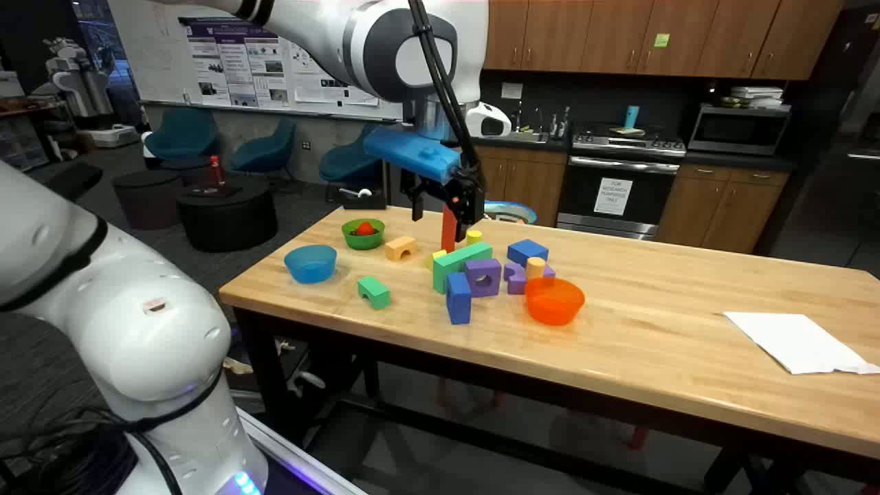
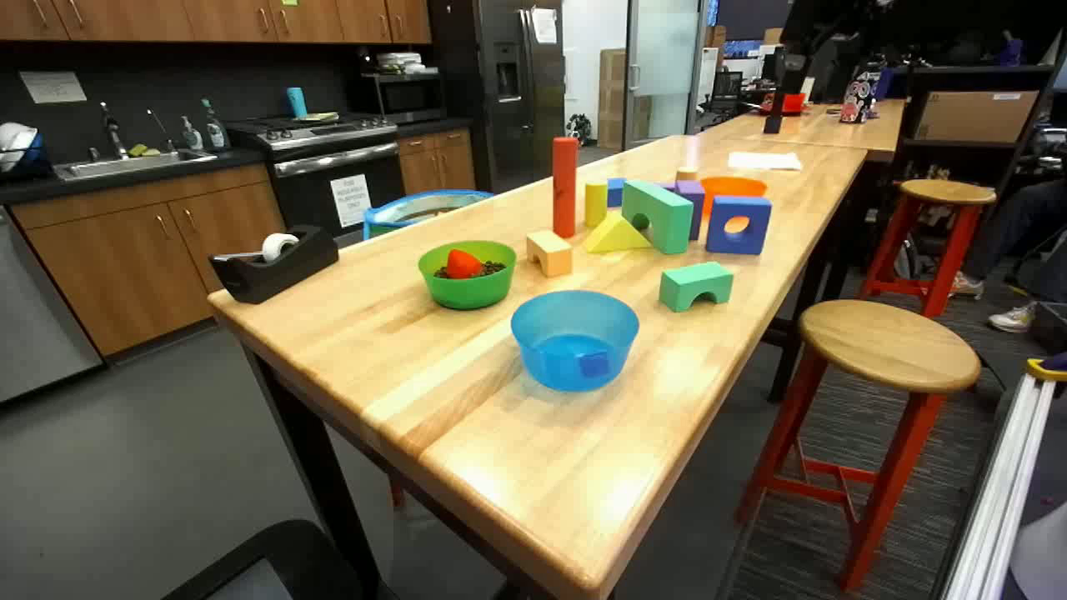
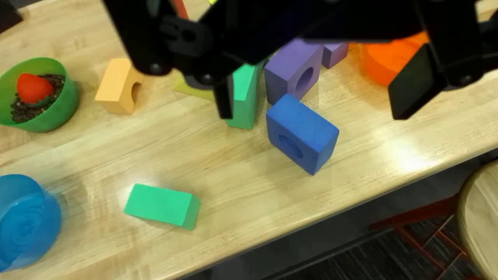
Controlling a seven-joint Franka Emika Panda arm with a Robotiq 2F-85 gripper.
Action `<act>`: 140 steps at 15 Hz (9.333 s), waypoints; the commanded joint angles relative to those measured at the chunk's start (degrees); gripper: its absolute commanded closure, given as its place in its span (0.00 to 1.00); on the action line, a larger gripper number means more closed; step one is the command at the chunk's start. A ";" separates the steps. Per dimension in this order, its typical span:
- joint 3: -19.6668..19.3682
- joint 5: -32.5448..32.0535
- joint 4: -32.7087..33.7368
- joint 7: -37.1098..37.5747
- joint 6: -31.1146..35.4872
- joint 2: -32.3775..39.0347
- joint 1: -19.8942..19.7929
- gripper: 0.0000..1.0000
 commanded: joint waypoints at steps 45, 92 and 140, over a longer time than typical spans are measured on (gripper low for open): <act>8.84 6.67 15.45 4.80 10.60 30.52 2.10 0.00; 9.99 5.48 24.04 6.55 16.27 44.79 -0.03 0.00; 12.15 -3.83 -8.65 -11.73 21.62 16.82 8.29 0.84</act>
